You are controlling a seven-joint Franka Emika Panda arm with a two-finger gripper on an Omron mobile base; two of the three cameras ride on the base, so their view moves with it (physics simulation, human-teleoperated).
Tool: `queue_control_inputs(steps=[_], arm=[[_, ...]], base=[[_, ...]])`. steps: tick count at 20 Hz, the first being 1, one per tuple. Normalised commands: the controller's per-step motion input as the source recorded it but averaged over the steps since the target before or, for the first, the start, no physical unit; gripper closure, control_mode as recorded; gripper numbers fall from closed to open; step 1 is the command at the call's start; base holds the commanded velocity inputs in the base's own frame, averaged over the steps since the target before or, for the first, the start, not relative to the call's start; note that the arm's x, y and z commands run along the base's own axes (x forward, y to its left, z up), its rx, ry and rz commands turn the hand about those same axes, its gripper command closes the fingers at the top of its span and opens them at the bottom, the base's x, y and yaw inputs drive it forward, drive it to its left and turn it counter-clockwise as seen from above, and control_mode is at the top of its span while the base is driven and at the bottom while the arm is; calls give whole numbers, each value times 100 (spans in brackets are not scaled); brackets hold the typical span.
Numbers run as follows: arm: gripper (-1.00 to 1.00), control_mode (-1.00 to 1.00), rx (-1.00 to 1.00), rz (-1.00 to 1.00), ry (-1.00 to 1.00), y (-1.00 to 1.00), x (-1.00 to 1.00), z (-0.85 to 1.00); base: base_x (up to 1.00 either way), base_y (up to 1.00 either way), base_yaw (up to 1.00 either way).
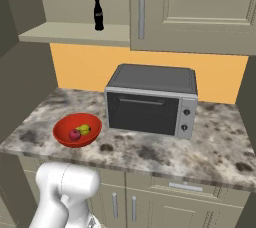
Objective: Open the cabinet. Pick the apple and pear from the cabinet and place them into the bowl. Then close the cabinet.
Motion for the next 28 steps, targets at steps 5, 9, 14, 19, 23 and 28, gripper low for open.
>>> queue_control_inputs(steps=[5, 9, 14, 19, 23, 28], arm=[[-100, -100, -1, 0, -4, 30, -30, -4], [-100, -100, -1, 0, -3, 34, -13, -8], [-100, -100, -1, -3, -5, 26, -5, -8], [-100, -100, 0, -7, -6, 14, 1, -19], [-100, -100, -1, -8, -6, 18, 8, -30], [-100, -100, 0, -8, -4, 13, 23, -29]], base=[[0, 0, 0], [0, 0, 0], [0, 0, 0], [0, 0, 0], [0, 0, 0], [0, 0, 0]])
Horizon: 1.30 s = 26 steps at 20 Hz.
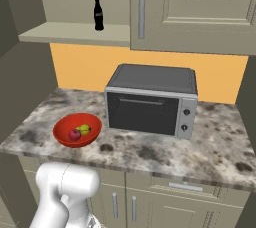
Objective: Open the cabinet. Pick the apple and pear from the cabinet and place them into the bowl. Then close the cabinet.
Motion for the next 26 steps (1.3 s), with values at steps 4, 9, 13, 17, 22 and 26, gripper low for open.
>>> queue_control_inputs(steps=[4, 9, 13, 17, 22, 26], arm=[[-100, -100, 0, -6, -2, 13, 49, -26], [-100, -100, 0, -6, -4, 16, 46, -24], [-100, -100, 0, -7, -5, 15, 37, -23], [-100, -100, 0, -9, -8, 11, 31, -15], [-100, -100, 0, -10, -11, 11, 26, -14], [-100, -100, 0, -5, -5, 23, 23, -31]], base=[[0, 0, 0], [0, 0, 0], [0, 0, 0], [0, 0, 0], [0, 0, 0], [0, 0, 0]])
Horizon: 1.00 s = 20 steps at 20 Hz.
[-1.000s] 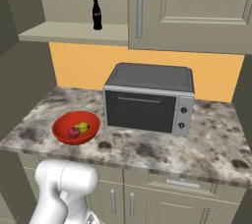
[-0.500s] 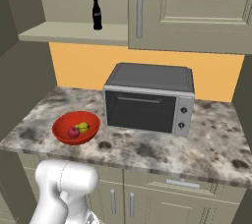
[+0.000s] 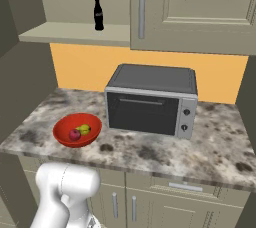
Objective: Open the cabinet. Pick the apple and pear from the cabinet and place them into the bowl. Then close the cabinet.
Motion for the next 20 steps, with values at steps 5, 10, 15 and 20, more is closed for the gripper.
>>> queue_control_inputs(steps=[5, 10, 15, 20], arm=[[-100, -100, 0, -4, -1, 20, 15, -32], [-100, -100, 0, -4, -5, 26, 20, -24], [-100, -100, 0, -7, -14, 14, 5, 0], [-100, -100, 0, -9, -8, 9, 27, -1]], base=[[0, 0, 0], [0, 0, 0], [0, 0, 0], [0, 0, 0]])
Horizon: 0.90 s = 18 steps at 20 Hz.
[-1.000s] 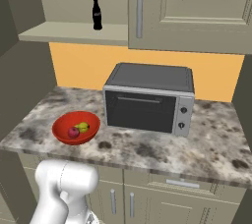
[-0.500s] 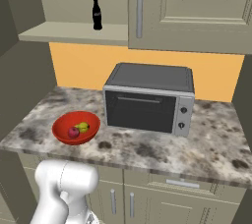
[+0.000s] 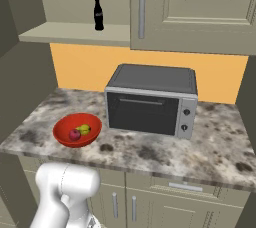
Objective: Open the cabinet. Pick the apple and pear from the cabinet and place them into the bowl. Then close the cabinet.
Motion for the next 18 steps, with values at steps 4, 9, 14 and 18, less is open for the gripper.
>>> queue_control_inputs(steps=[4, 9, 14, 18], arm=[[-100, -100, 0, -10, -4, 11, 43, -1], [-100, -100, -2, -6, -5, 29, 17, -12], [-100, -100, -1, -7, -5, 17, 3, -6], [-100, -100, 0, -13, -1, 0, 7, 0]], base=[[0, 0, 0], [0, 0, 0], [0, 0, 0], [0, 0, 0]])
